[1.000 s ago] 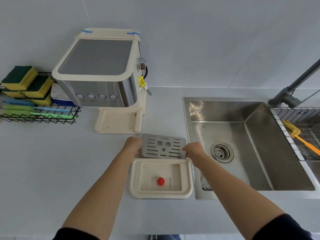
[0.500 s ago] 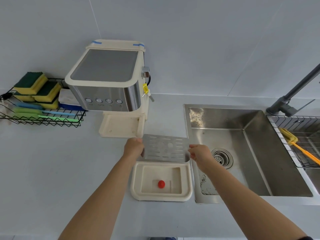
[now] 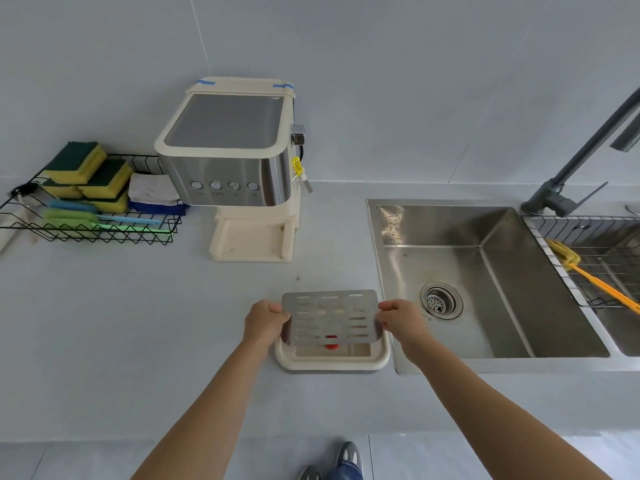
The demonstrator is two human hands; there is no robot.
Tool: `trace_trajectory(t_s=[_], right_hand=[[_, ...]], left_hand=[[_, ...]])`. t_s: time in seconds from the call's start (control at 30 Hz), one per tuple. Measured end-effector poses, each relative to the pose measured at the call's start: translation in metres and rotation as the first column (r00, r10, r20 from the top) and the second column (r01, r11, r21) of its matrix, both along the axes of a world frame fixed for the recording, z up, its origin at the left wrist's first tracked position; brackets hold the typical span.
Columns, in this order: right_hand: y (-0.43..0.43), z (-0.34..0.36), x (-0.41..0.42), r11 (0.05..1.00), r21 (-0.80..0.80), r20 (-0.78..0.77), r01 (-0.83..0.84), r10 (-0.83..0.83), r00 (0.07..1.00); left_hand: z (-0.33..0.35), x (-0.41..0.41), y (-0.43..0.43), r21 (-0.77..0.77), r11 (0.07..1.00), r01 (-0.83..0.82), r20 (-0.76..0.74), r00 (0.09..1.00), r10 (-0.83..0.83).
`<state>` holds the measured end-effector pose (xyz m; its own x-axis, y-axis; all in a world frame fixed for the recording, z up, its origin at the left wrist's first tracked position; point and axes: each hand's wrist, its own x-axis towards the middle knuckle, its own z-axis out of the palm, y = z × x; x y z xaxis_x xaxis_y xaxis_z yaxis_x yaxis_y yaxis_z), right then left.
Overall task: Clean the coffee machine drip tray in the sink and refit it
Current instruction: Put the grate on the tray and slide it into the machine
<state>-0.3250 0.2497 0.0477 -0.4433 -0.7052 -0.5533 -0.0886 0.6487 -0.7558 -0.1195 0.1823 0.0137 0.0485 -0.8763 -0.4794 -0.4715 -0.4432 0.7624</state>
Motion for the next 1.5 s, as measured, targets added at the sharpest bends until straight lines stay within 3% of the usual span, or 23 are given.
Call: trace_trajectory(t_s=[0.4, 0.7, 0.97, 1.1, 1.27, 1.5], right_hand=[[0.011, -0.012, 0.007, 0.989, 0.112, -0.046, -0.093, 0.099, 0.994], [0.012, -0.012, 0.008, 0.972, 0.148, -0.160, -0.184, 0.207, 0.965], [0.017, -0.011, 0.000, 0.945, 0.124, -0.280, -0.302, 0.326, 0.903], [0.026, -0.013, 0.001, 0.902, 0.092, -0.318, -0.422, 0.429, 0.846], [0.036, -0.028, 0.003, 0.839, 0.164, -0.322, -0.520, 0.543, 0.776], [0.040, -0.044, 0.006, 0.833, 0.108, -0.303, -0.543, 0.548, 0.780]], left_hand=[[0.005, 0.001, 0.012, 0.054, 0.993, 0.103, 0.101, 0.989, -0.108], [0.018, 0.000, 0.015, 0.015, 0.971, 0.238, 0.286, 0.930, -0.233], [0.019, 0.016, 0.023, -0.004, 0.954, 0.301, 0.138, 0.945, -0.298], [0.013, 0.022, 0.035, -0.073, 0.902, 0.426, 0.170, 0.896, -0.409], [-0.006, 0.030, 0.041, -0.117, 0.853, 0.509, 0.176, 0.856, -0.486], [-0.027, 0.027, 0.043, -0.109, 0.836, 0.538, 0.205, 0.835, -0.511]])
